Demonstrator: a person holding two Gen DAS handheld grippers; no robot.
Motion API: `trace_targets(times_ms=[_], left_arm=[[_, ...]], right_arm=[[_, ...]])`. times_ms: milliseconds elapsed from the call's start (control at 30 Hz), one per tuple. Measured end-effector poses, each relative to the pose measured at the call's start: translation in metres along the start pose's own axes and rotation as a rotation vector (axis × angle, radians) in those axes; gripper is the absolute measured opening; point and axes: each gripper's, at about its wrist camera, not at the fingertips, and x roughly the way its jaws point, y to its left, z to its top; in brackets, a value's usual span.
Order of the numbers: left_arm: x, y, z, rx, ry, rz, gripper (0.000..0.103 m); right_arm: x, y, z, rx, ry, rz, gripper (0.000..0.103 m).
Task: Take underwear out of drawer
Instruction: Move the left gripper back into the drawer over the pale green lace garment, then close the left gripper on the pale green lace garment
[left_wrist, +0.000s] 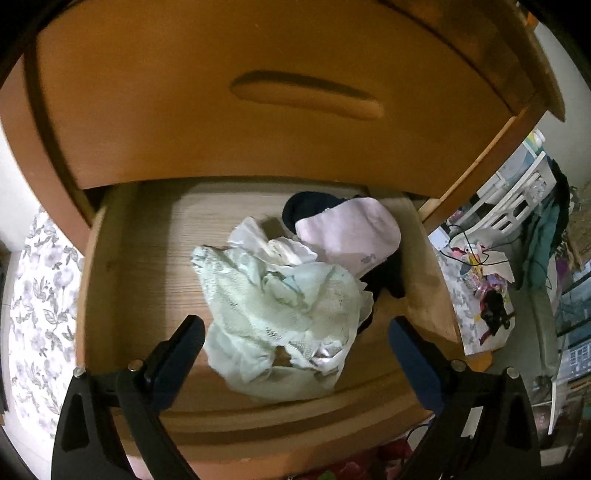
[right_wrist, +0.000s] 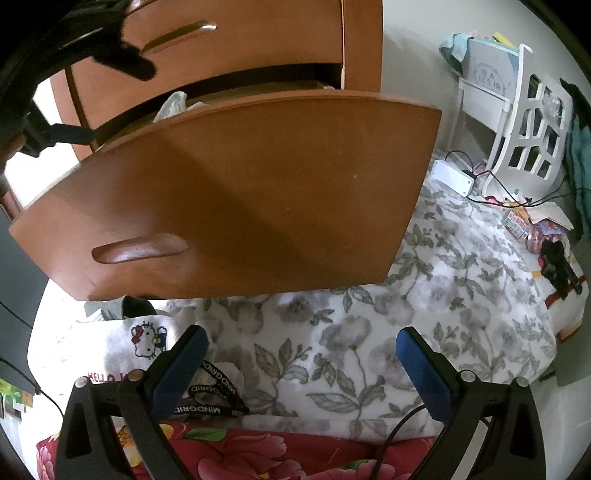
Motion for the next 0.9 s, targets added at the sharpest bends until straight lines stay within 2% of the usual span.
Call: trace_targets(times_ms=[133,300,500,567,667,767,900], left_arm=[[0.016,-0.007,0.005,-0.013,0.030,-0.019,0.090],[0.036,-0.013,0.008,-0.026,0.063,-0.017,0.086],[0.045,0.000,0.004,-0.090,0.067,-0.026,0.060],[0.044,0.006,0.002,-0.111,0.061,-0.037,0.044],[0.043,0.013,-0.001,-0.132,0.045,-0.055,0.027],[0.038,0.017,-0.005,-0.147,0.019,-0.072,0.017],[0.026,0.025,-0.012,-0.182,-0.027,-0.089,0.012]], right_arm=[[0.000,-0.001,0.000,0.002,0.001,0.001,0.103],[0.001,-0.001,0.000,0.003,0.007,0.003,0.103],[0.002,-0.002,0.000,0.004,0.009,0.003,0.103],[0.002,-0.002,0.000,0.002,0.009,0.002,0.103],[0.002,-0.002,0.000,0.003,0.008,0.002,0.103],[0.002,-0.002,0.000,0.002,0.010,0.002,0.103],[0.002,-0.002,0.000,0.001,0.013,0.001,0.103]])
